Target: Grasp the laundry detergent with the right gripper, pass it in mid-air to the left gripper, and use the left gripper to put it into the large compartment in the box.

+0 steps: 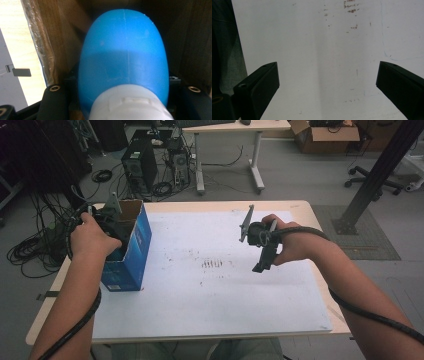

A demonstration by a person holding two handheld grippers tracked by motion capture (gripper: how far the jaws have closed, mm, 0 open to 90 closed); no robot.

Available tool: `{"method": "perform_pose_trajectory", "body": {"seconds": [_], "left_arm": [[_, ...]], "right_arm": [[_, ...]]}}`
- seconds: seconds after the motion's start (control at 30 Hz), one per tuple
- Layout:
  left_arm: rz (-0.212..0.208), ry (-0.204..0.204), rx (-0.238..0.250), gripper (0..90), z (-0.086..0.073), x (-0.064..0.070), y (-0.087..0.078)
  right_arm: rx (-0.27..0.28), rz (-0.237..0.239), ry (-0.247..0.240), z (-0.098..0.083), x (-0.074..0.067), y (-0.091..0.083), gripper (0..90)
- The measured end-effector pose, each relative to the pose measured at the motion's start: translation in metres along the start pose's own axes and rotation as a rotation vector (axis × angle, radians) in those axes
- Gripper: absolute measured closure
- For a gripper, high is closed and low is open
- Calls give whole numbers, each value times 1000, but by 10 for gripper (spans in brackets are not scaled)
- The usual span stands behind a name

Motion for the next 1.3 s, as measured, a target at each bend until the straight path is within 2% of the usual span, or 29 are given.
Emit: {"method": "perform_pose_trajectory", "body": {"seconds": [0.37, 0.47, 0.77, 1.3], "left_arm": [[0, 14, 15, 375, 0, -1, 0], [4, 21, 35, 364, 0, 0, -2], [12, 39, 32, 340, 0, 1, -3], [19, 20, 33, 317, 1, 3, -10]], "right_arm": [[0, -1, 6, -3, 0, -2, 47], [2, 0, 5, -3, 0, -2, 47], [3, 2, 9, -4, 0, -2, 48], [6, 9, 15, -7, 2, -1, 48]]}}
Point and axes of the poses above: each handheld gripper's, and its own axes: y roughly forward along the jaws, z roughly out of its top, x roughly to its right, the point moved 4 cm from there along y, roughly forward along the jaws, and after that the axes turned 13 degrees about y, right-handed, at the moved point
